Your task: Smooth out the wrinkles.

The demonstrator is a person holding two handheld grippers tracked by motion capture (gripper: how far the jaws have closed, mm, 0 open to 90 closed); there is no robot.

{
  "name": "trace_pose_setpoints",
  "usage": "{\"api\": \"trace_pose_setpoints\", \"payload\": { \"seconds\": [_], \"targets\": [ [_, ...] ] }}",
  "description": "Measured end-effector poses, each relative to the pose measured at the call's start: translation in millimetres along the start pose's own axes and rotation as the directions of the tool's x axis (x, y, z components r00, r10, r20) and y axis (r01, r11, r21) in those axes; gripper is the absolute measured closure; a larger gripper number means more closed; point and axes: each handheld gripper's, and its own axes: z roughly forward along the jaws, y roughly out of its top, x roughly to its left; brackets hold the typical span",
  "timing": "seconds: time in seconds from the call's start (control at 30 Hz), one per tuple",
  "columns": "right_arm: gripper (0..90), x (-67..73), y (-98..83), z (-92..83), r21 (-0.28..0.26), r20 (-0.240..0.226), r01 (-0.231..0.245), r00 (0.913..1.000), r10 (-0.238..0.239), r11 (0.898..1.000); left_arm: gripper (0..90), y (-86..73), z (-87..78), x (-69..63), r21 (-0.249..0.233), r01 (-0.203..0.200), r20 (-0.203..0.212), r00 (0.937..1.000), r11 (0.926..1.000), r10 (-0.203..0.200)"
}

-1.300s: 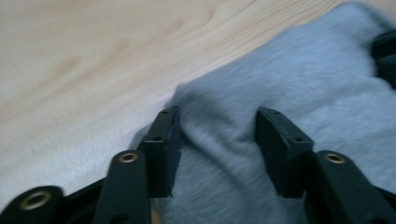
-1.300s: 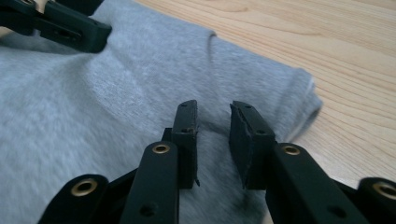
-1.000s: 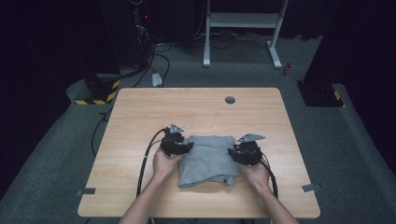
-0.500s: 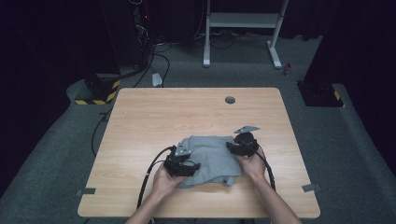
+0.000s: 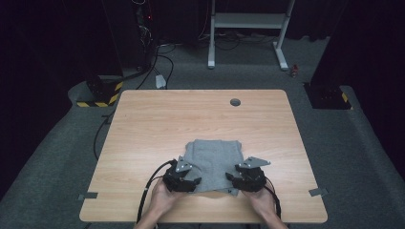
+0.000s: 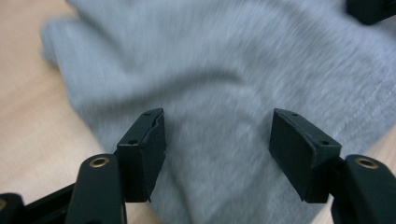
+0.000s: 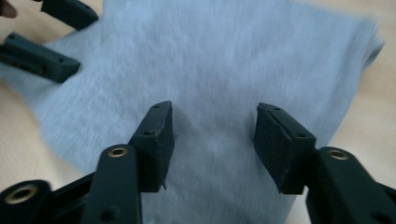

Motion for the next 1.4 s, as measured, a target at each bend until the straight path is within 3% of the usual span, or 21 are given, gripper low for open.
{"api": "trace_pose_setpoints", "payload": {
  "seconds": [0.07,0.27,0.53,0.6,0.87,0.97,1.13,1.2,1.3,1.4],
  "targets": [
    [42.6,0.6,-10.6,-0.6,0.028,-0.017,-0.006,0.9998,0.007,1.000,35.9,-7.8,0.0,1.0,-0.014,0.025,0.015,0.9996,0.9996,-0.024],
    [42.4,4.9,-24.6,0.1,0.051,0.002,0.004,1.0000,-0.004,0.999,36.3,-10.9,-0.7,-1.0,-0.024,0.011,-0.009,0.9999,0.9997,-0.011],
    [43.7,-4.5,-14.1,11.8,0.050,0.059,0.039,0.9974,-0.042,0.998,36.6,-3.7,7.8,4.3,-0.044,0.044,-0.048,0.9977,0.9980,-0.046],
    [44.8,-7.8,-10.3,15.2,0.050,0.060,0.036,0.9974,-0.039,0.998,36.8,-2.0,10.4,6.5,-0.059,0.042,-0.075,0.9962,0.9974,-0.046],
    [45.5,-22.5,-2.9,26.4,0.020,0.074,0.023,0.9970,-0.024,1.000,35.9,1.1,20.3,19.1,-0.106,0.090,-0.098,0.9902,0.9903,-0.100],
    [45.5,-26.3,-2.0,29.3,0.006,0.092,0.023,0.9955,-0.023,1.000,35.9,7.0,24.3,22.2,-0.092,0.090,-0.111,0.9888,0.9916,-0.100],
    [47.8,-34.8,13.3,36.5,0.055,0.121,0.033,0.9918,-0.040,0.998,36.2,20.9,30.9,28.4,-0.058,0.103,-0.112,0.9877,0.9930,-0.109],
    [48.7,-36.2,16.3,36.2,0.066,0.116,0.040,0.9921,-0.047,0.997,37.6,23.0,25.3,29.1,-0.090,0.088,-0.115,0.9885,0.9920,-0.098],
    [53.1,-34.9,17.2,26.6,0.032,0.111,0.036,0.9931,-0.039,0.999,38.9,28.2,16.4,38.2,-0.109,0.107,-0.124,0.9850,0.9883,-0.120],
    [57.7,-31.9,23.4,14.1,-0.044,0.103,0.034,0.9943,-0.029,0.998,39.2,41.4,14.5,51.9,-0.115,0.116,-0.145,0.9805,0.9865,-0.133]
  ]
}}
